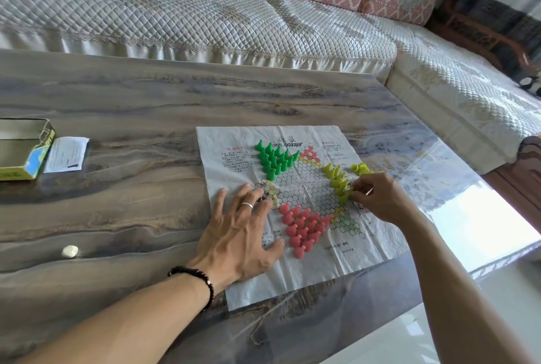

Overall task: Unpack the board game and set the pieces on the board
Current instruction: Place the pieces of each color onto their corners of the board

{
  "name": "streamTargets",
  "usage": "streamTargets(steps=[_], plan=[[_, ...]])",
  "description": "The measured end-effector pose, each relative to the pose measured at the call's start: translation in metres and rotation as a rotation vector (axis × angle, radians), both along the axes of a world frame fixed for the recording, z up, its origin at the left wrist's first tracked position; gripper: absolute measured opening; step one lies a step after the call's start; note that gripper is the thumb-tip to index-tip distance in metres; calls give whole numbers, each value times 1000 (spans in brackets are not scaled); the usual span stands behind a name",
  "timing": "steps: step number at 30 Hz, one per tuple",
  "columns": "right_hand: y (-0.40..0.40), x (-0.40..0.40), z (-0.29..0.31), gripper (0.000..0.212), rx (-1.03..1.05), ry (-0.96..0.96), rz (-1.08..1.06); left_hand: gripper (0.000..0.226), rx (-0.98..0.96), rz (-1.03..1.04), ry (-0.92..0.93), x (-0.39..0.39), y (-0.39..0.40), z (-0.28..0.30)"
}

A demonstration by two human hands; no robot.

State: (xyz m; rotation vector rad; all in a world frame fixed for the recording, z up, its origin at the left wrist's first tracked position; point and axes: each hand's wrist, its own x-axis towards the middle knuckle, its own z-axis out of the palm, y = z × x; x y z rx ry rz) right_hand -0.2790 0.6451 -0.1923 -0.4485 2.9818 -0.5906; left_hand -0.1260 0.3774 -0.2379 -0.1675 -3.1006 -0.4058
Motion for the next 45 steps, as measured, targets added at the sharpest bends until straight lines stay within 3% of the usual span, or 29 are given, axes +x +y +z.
streamTargets(steps=[4,8,15,21,27,32,39,45], plan=[[7,0,4,14,-99,64,-139,85,4,-2,1,0,0,1],[13,0,6,20,-58,180,-290,84,3,-3,-6,1,0,1],[3,-5,-4,30,44,193,-248,84,2,-1,0,2,0,2],[1,-4,-11,6,26,187,-280,85,5,1,-3,1,0,1],[5,-2,-9,6,-13,173,-232,85,5,0,1,1,0,1],[6,-1,1,27,-86,182,-264,85,3,2,1,0,0,0],[5,-4,3,7,-18,275,-163,83,-1,-2,7,1,0,1],[8,-5,0,10,97,33,-91,84,9,-1,10,1,0,1]])
